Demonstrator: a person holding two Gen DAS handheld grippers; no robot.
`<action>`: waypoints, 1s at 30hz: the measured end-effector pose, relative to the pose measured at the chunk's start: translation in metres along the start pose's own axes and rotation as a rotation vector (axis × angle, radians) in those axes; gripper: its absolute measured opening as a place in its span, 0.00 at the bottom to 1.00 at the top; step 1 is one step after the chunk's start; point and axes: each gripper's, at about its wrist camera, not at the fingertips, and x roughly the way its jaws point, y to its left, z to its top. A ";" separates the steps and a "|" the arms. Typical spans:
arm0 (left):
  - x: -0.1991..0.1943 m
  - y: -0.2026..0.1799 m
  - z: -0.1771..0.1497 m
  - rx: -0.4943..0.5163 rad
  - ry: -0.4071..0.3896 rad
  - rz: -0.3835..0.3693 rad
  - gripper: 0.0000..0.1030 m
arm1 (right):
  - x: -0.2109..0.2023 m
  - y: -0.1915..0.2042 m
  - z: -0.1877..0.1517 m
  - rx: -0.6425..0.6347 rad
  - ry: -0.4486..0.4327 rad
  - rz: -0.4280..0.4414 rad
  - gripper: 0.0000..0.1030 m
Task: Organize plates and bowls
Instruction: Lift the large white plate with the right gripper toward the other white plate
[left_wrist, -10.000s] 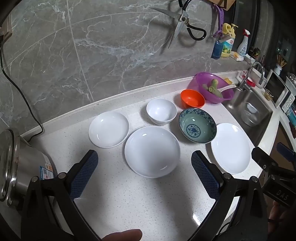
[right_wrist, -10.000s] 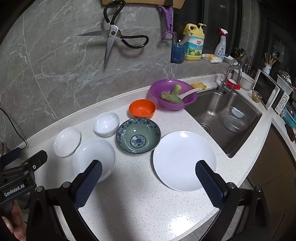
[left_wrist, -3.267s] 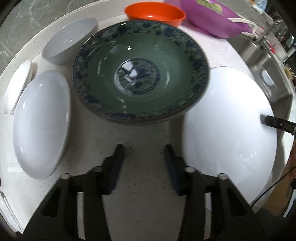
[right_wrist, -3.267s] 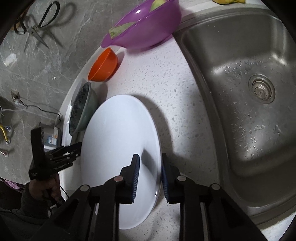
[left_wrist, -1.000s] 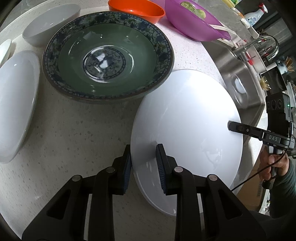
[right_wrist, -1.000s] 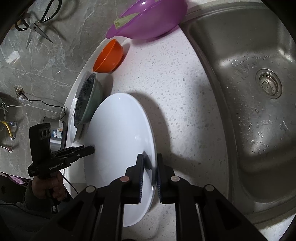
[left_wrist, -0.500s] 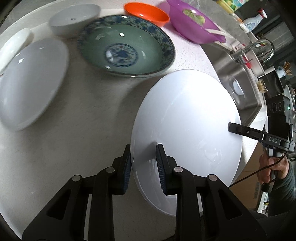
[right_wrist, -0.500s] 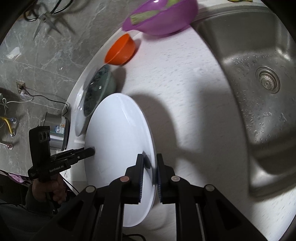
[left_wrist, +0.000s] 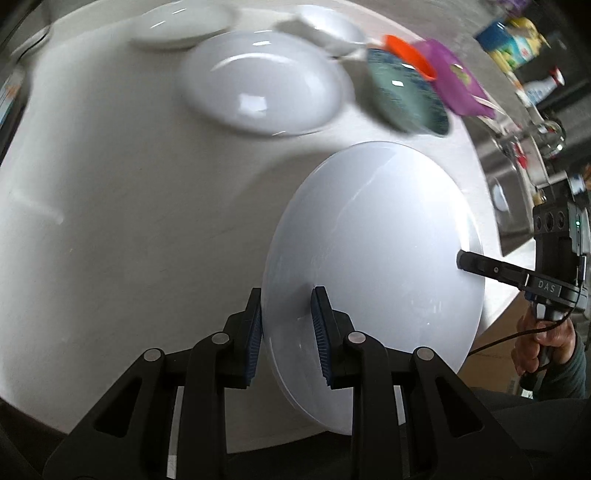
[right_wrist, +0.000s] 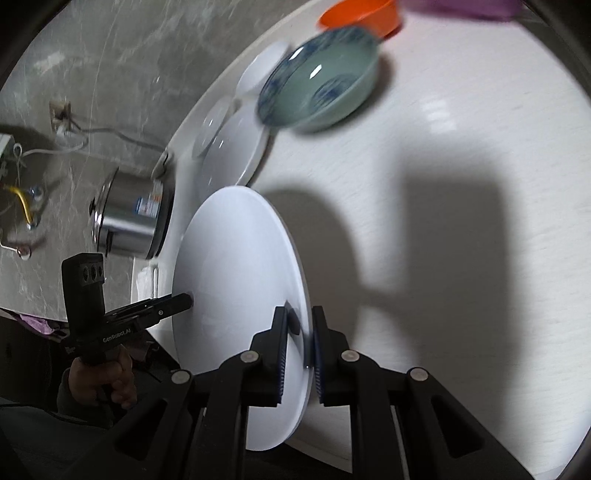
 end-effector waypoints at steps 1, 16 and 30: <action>-0.002 0.014 -0.003 -0.010 0.000 0.007 0.23 | 0.011 0.006 -0.001 0.002 0.008 0.003 0.14; 0.008 0.096 0.002 -0.005 -0.001 0.006 0.23 | 0.072 0.039 0.002 0.007 0.035 -0.041 0.14; 0.018 0.087 0.015 0.036 -0.013 0.015 0.26 | 0.080 0.048 0.006 -0.017 0.020 -0.108 0.17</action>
